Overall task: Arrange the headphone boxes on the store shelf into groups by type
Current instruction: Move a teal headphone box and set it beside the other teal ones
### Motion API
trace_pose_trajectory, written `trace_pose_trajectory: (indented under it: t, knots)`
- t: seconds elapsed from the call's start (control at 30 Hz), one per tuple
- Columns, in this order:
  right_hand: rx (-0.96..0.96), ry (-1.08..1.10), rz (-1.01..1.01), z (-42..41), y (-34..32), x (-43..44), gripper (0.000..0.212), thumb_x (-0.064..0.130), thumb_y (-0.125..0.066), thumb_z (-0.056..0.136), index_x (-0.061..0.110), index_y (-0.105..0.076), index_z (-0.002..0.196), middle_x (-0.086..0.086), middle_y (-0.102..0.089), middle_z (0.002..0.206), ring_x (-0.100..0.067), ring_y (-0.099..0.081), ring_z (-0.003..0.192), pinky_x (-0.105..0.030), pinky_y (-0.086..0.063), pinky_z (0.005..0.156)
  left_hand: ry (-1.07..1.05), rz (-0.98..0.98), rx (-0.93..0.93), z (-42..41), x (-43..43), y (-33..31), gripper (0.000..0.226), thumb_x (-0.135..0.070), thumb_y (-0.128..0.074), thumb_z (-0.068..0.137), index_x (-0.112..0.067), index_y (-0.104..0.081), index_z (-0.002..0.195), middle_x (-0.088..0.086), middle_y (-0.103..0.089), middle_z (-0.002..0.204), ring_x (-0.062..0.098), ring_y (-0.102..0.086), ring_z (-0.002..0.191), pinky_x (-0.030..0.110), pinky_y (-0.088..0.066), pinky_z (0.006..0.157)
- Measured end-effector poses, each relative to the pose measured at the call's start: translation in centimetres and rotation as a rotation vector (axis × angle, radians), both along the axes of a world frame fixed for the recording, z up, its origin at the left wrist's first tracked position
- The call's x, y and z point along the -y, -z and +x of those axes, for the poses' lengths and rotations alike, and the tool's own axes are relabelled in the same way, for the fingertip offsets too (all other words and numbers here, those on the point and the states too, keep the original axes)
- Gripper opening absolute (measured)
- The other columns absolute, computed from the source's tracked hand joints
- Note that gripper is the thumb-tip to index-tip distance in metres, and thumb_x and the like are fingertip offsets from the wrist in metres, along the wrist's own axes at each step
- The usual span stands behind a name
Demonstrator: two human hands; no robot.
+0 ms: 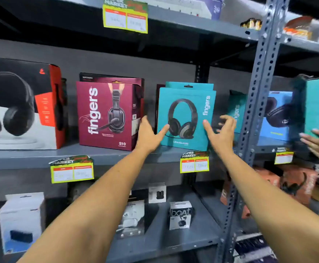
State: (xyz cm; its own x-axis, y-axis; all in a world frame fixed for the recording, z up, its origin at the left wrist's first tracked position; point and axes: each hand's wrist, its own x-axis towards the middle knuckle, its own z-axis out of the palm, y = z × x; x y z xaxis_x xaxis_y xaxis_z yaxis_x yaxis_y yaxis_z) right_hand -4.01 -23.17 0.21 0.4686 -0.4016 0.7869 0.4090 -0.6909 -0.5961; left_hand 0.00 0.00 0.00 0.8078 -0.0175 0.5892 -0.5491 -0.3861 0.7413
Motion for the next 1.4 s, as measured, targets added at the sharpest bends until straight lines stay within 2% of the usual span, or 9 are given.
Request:
trace_pose_trajectory:
  t: [0.2,0.47,0.53,0.67,0.87,0.97,1.1,1.27,1.4]
  knots:
    - [-0.280,-0.199,-0.007,1.4,2.6,0.2,0.070,0.050,-0.068,0.081,0.016,-0.038,0.135,-0.007,-0.059,0.132,-0.023,-0.057,0.116,-0.043,-0.047,0.097,0.206,0.210,-0.158,1.3,0.3,0.1,0.070,-0.046,-0.055,0.093,-0.012,-0.027,0.147,0.008,-0.046,0.146,0.027,-0.045,0.132,0.032,-0.034,0.106]
    - [-0.217,-0.457,0.280,1.6,2.0,1.4,0.037,0.033,-0.057,0.095,0.014,-0.050,0.125,0.001,-0.063,0.118,-0.004,-0.064,0.096,-0.014,-0.054,0.074,-0.012,0.257,0.272,0.8,0.6,1.6,0.044,-0.053,-0.047,0.092,-0.016,-0.053,0.115,-0.001,-0.057,0.101,0.015,-0.052,0.092,0.032,-0.044,0.081]
    - [-0.233,-0.506,0.316,1.6,1.7,1.5,0.036,0.038,-0.059,0.093,0.017,-0.054,0.121,-0.001,-0.066,0.120,-0.011,-0.066,0.101,-0.022,-0.054,0.080,-0.067,0.247,0.315,0.2,0.7,1.9,0.046,-0.054,-0.045,0.093,-0.015,-0.054,0.116,-0.002,-0.053,0.097,0.012,-0.048,0.087,0.026,-0.038,0.077]
    - [-0.241,-0.542,0.318,1.4,1.7,1.6,0.054,0.052,-0.062,0.082,0.019,-0.053,0.124,-0.002,-0.066,0.123,-0.018,-0.065,0.110,-0.038,-0.053,0.094,-0.076,0.249,0.321,-0.2,0.7,1.9,0.049,-0.055,-0.044,0.093,-0.016,-0.053,0.122,0.000,-0.055,0.102,0.010,-0.048,0.088,0.024,-0.038,0.076]
    - [-0.274,-0.524,0.198,0.1,2.5,1.9,0.039,0.030,-0.054,0.096,0.017,-0.051,0.133,0.003,-0.063,0.123,-0.002,-0.062,0.104,-0.019,-0.054,0.084,-0.051,0.282,0.383,-1.1,0.7,1.8,0.053,-0.047,-0.053,0.091,-0.012,-0.048,0.130,0.004,-0.048,0.119,0.009,-0.049,0.098,0.026,-0.044,0.083]
    - [-0.282,-0.488,0.151,-0.9,2.8,1.6,0.039,0.031,-0.052,0.097,0.017,-0.051,0.134,0.005,-0.061,0.121,-0.001,-0.060,0.104,-0.023,-0.051,0.092,-0.031,0.291,0.397,-1.3,0.5,1.7,0.060,-0.046,-0.056,0.089,-0.009,-0.043,0.135,0.007,-0.041,0.140,0.010,-0.048,0.113,0.030,-0.045,0.094]
    - [-0.240,-0.413,0.034,-2.9,3.1,0.6,0.039,0.033,-0.056,0.095,0.018,-0.055,0.131,0.008,-0.063,0.116,-0.007,-0.060,0.104,-0.029,-0.049,0.093,-0.040,0.231,0.443,-2.8,-0.2,2.5,0.062,-0.043,-0.058,0.084,-0.007,-0.044,0.132,0.006,-0.054,0.127,0.017,-0.052,0.115,0.032,-0.046,0.093]
    - [-0.042,-0.337,-0.070,-5.4,2.4,-3.7,0.058,0.054,-0.057,0.074,0.010,-0.062,0.112,0.011,-0.065,0.100,0.004,-0.060,0.082,-0.009,-0.046,0.074,-0.131,0.072,0.484,-5.9,-3.1,4.5,0.064,-0.046,-0.054,0.079,-0.002,-0.045,0.125,-0.004,-0.045,0.113,0.012,-0.044,0.102,0.009,-0.034,0.085]
    - [0.010,-0.370,-0.107,-6.7,2.1,-8.5,0.068,0.057,-0.056,0.064,0.006,-0.058,0.109,0.006,-0.063,0.099,-0.014,-0.061,0.085,-0.029,-0.045,0.076,-0.196,0.013,0.497,-8.8,-7.7,5.2,0.061,-0.043,-0.055,0.077,-0.001,-0.046,0.120,-0.002,-0.046,0.109,0.020,-0.050,0.101,0.022,-0.042,0.084]
